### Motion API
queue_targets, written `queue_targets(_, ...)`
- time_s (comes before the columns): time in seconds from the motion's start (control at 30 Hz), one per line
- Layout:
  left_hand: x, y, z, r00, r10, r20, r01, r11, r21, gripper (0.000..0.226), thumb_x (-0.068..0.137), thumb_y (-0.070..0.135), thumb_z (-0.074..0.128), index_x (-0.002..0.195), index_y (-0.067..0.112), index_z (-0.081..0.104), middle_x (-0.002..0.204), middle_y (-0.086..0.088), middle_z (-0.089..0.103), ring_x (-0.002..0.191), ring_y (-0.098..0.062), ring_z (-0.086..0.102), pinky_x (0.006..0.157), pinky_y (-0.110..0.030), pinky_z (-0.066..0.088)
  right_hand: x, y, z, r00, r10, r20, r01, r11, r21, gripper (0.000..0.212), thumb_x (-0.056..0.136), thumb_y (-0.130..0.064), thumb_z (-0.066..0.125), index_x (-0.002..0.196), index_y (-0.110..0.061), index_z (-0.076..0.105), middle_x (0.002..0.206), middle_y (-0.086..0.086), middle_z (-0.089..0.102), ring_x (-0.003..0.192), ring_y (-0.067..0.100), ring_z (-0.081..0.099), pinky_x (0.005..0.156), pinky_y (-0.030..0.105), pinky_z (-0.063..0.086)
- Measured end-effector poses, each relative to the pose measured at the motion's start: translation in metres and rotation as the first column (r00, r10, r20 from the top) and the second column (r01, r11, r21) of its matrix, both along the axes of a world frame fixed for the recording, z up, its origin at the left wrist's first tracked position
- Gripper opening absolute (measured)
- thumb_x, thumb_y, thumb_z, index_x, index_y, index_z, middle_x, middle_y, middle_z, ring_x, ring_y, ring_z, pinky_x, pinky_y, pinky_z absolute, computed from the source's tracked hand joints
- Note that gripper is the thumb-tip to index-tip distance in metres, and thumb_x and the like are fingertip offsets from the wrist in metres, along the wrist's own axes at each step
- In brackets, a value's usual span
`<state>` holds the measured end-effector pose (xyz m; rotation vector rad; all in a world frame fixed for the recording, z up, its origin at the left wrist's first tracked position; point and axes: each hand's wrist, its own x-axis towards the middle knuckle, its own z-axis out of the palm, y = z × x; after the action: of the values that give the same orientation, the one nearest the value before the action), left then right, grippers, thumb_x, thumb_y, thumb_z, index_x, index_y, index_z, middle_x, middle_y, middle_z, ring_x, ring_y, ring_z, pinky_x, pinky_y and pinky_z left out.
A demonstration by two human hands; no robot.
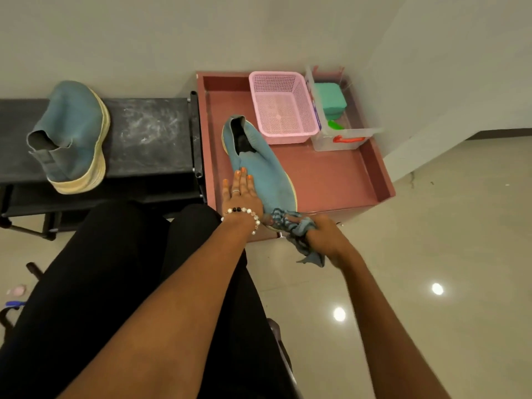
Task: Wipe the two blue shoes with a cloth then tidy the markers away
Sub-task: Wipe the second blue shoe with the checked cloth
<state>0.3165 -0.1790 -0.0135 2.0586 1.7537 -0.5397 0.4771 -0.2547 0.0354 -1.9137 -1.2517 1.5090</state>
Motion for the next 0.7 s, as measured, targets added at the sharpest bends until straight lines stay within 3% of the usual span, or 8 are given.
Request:
queue_targets(0.1, -0.003, 0.002, 0.003, 0.994, 0.036, 0.1, -0.031, 0.998, -0.054, 0.119, 0.08, 0.066, 0.056, 0.147, 0.003, -0.02, 0.154, -0.012, -0.03, 0.143, -0.025, -0.025, 0.115, -0.049, -0.013, 0.018, 0.016, 0.02, 0.969, -0.215, -0.122, 0.21, 0.976, -0.06, 0.035, 0.08, 0.018, 0.045, 0.06, -0.005, 0.061, 0.059, 0.015, 0.061, 0.06, 0.028, 0.06, 0.048, 0.029, 0.05)
queue_targets(0.23, -0.004, 0.002, -0.001, 0.992, 0.03, 0.123, -0.024, 0.999, -0.047, 0.123, 0.077, 0.069, 0.057, 0.148, 0.003, -0.019, 0.154, -0.012, -0.028, 0.143, -0.024, -0.025, 0.116, -0.05, -0.011, 0.002, 0.07, 0.025, 0.917, -0.383, -0.106, 0.398, 0.88, 0.259, 0.027, 0.083, 0.008, 0.055, 0.067, -0.012, 0.064, 0.064, 0.003, 0.067, 0.06, 0.014, 0.065, 0.056, 0.031, 0.056)
queue_targets(0.27, -0.004, 0.003, -0.001, 0.993, 0.028, 0.117, -0.022, 0.998, -0.052, 0.124, 0.076, 0.07, 0.056, 0.148, 0.003, -0.019, 0.154, -0.012, -0.029, 0.143, -0.024, -0.025, 0.116, -0.05, -0.011, -0.01, 0.084, 0.023, 0.934, -0.352, -0.055, 0.347, 0.864, 0.365, 0.027, 0.083, 0.008, 0.056, 0.07, -0.014, 0.065, 0.067, 0.002, 0.067, 0.061, 0.007, 0.065, 0.059, 0.03, 0.057)
queue_targets(0.33, -0.005, 0.005, 0.0, 0.995, 0.026, 0.098, -0.019, 0.997, -0.074, 0.124, 0.077, 0.071, 0.055, 0.147, 0.003, -0.02, 0.154, -0.011, -0.029, 0.143, -0.024, -0.024, 0.113, -0.051, -0.013, -0.035, 0.104, 0.004, 0.979, -0.131, 0.156, 0.04, 0.875, 0.482, 0.02, 0.084, 0.003, 0.057, 0.086, -0.014, 0.067, 0.077, 0.004, 0.067, 0.064, 0.004, 0.063, 0.06, 0.027, 0.054)
queue_targets(0.4, -0.005, 0.007, 0.001, 0.998, 0.009, 0.062, -0.004, 0.997, -0.074, 0.115, 0.083, 0.067, 0.051, 0.147, 0.003, -0.02, 0.154, -0.011, -0.028, 0.144, -0.024, -0.022, 0.112, -0.053, -0.014, -0.049, 0.111, -0.026, 0.932, 0.06, 0.357, -0.206, 0.9, 0.385, 0.03, 0.08, -0.011, 0.06, 0.108, -0.017, 0.067, 0.098, 0.009, 0.07, 0.088, 0.021, 0.065, 0.079, 0.038, 0.054)
queue_targets(0.5, -0.004, 0.007, 0.001, 0.999, 0.006, 0.046, -0.006, 1.0, 0.005, 0.075, 0.101, 0.035, 0.034, 0.149, 0.001, -0.012, 0.156, -0.013, -0.021, 0.146, -0.025, -0.016, 0.116, -0.054, -0.008, -0.045, 0.08, -0.066, 0.728, 0.216, 0.65, -0.508, 0.808, 0.3, 0.057, 0.062, -0.01, 0.075, 0.118, -0.008, 0.063, 0.121, 0.014, 0.064, 0.108, 0.039, 0.057, 0.087, 0.047, 0.052)
queue_targets(0.6, -0.002, 0.005, 0.004, 0.999, -0.01, 0.05, 0.008, 0.999, 0.04, 0.063, 0.101, 0.017, 0.026, 0.149, -0.002, -0.009, 0.157, -0.018, -0.017, 0.146, -0.029, -0.012, 0.117, -0.051, -0.008, -0.031, 0.04, -0.068, 0.717, 0.178, 0.674, -0.528, 0.769, 0.359, 0.051, 0.065, -0.024, 0.069, 0.114, -0.01, 0.066, 0.117, 0.008, 0.066, 0.106, 0.036, 0.059, 0.091, 0.05, 0.048)
queue_targets(0.7, -0.001, 0.004, 0.0, 0.999, -0.005, 0.041, 0.003, 0.998, 0.055, 0.065, 0.101, 0.02, 0.027, 0.148, -0.003, -0.01, 0.156, -0.019, -0.018, 0.146, -0.03, -0.013, 0.115, -0.049, -0.01, -0.023, 0.02, -0.068, 0.687, 0.152, 0.711, -0.514, 0.793, 0.327, 0.058, 0.058, 0.0, 0.056, 0.114, -0.013, 0.067, 0.117, 0.006, 0.067, 0.111, 0.034, 0.058, 0.103, 0.068, 0.024)
